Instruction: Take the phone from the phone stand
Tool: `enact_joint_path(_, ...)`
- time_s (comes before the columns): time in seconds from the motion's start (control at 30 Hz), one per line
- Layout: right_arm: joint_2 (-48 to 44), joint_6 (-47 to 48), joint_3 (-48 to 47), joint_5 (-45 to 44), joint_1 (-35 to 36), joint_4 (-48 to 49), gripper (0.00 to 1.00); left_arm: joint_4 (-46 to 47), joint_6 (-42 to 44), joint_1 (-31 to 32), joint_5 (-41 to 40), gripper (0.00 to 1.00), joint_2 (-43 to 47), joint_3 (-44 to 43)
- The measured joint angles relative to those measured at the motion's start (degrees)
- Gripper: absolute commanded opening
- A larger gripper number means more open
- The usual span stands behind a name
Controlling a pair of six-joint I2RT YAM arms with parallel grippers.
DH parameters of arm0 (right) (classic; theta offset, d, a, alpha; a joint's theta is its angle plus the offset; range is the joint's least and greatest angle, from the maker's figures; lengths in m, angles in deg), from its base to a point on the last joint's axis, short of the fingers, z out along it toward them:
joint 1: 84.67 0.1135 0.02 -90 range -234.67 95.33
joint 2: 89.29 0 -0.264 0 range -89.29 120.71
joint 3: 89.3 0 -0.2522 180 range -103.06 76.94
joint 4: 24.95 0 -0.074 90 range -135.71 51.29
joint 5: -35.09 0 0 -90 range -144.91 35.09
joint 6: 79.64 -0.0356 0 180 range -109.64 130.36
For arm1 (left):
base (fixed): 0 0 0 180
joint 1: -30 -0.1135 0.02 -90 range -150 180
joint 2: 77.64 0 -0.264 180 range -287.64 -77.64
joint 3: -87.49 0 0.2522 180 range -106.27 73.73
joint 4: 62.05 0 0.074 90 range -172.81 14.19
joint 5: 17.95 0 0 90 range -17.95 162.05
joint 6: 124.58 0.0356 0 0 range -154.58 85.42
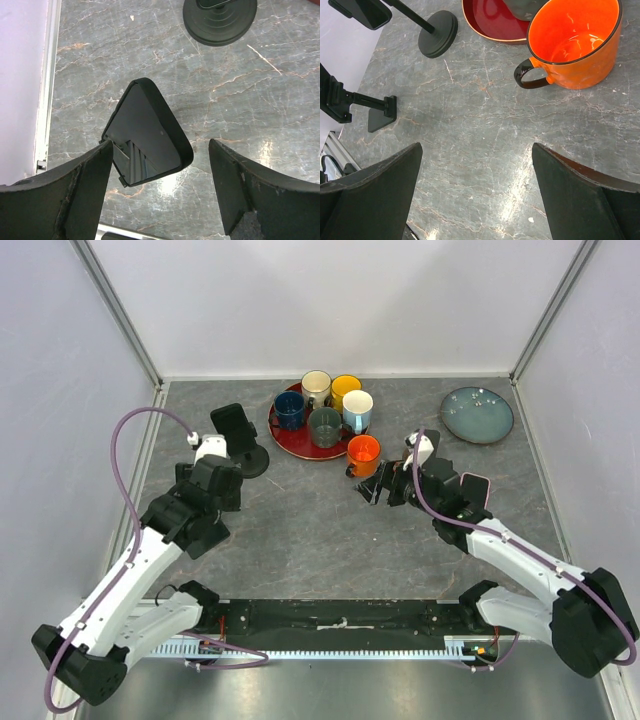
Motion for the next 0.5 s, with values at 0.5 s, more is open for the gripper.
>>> enact_joint_path(0.5, 2.0, -0.3, 0.7, 0.2, 0.0, 0.9, 0.98, 0.1, -0.1, 1.0, -4.0, 0.63, -4.5, 1.3)
